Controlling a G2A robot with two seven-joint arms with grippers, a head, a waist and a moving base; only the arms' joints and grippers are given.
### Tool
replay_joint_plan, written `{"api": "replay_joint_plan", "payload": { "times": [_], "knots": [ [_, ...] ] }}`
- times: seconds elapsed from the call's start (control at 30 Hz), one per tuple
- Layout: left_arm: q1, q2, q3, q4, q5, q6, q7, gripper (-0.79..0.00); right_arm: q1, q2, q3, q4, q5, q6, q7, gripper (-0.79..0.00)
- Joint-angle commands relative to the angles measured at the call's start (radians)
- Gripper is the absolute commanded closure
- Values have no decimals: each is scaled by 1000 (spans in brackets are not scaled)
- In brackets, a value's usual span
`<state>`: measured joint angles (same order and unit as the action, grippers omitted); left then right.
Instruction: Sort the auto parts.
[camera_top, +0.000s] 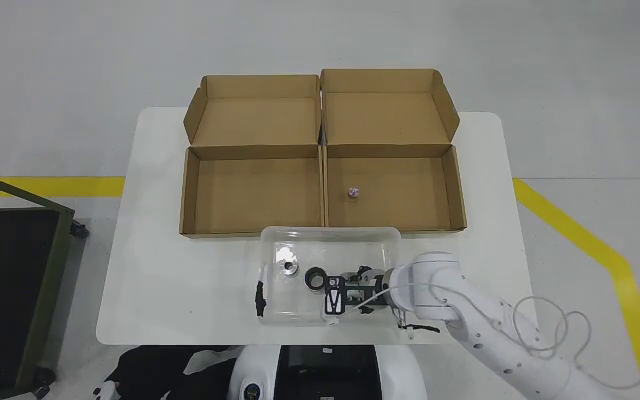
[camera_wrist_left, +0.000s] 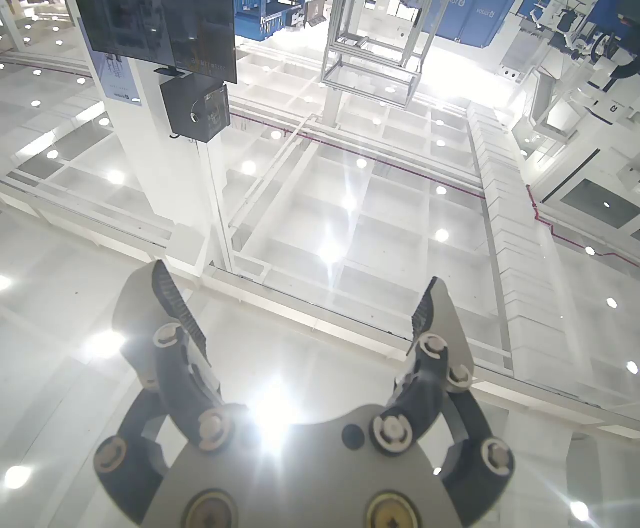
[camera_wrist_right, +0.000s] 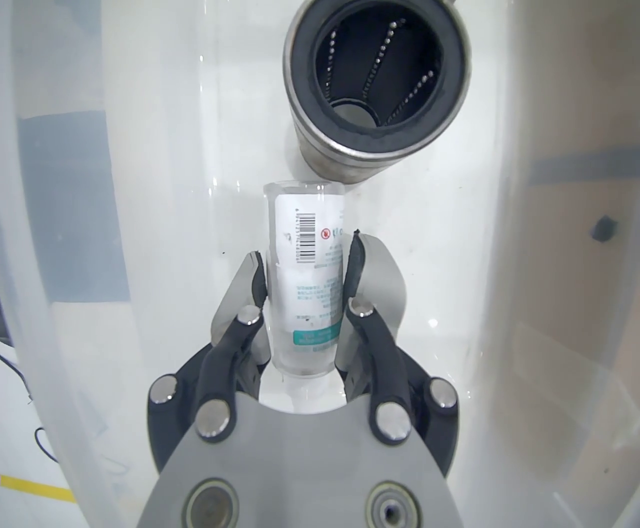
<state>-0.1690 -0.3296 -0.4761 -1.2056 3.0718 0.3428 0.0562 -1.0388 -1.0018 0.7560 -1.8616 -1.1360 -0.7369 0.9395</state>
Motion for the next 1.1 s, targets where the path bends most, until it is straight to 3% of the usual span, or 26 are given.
{"api": "replay_joint_plan", "payload": {
  "times": [0.0, 0.03, 0.7, 0.9, 1.07],
  "knots": [
    [0, 0, 0, 0, 0, 0, 0, -785, 1, -1, -1, -2, -3, 0, -1, -46],
    [0, 0, 0, 0, 0, 0, 0, -785, 2, -1, -1, -5, -4, 1, 0, 0],
    [0, 0, 0, 0, 0, 0, 0, -785, -23, 29, 78, -159, 80, -54, 64, 0],
    [0, 0, 0, 0, 0, 0, 0, -785, -56, 46, 155, -218, 107, -51, -8, 0],
    [0, 0, 0, 0, 0, 0, 0, -785, -92, 56, 229, -217, 129, -48, -155, 0]
  ]
}}
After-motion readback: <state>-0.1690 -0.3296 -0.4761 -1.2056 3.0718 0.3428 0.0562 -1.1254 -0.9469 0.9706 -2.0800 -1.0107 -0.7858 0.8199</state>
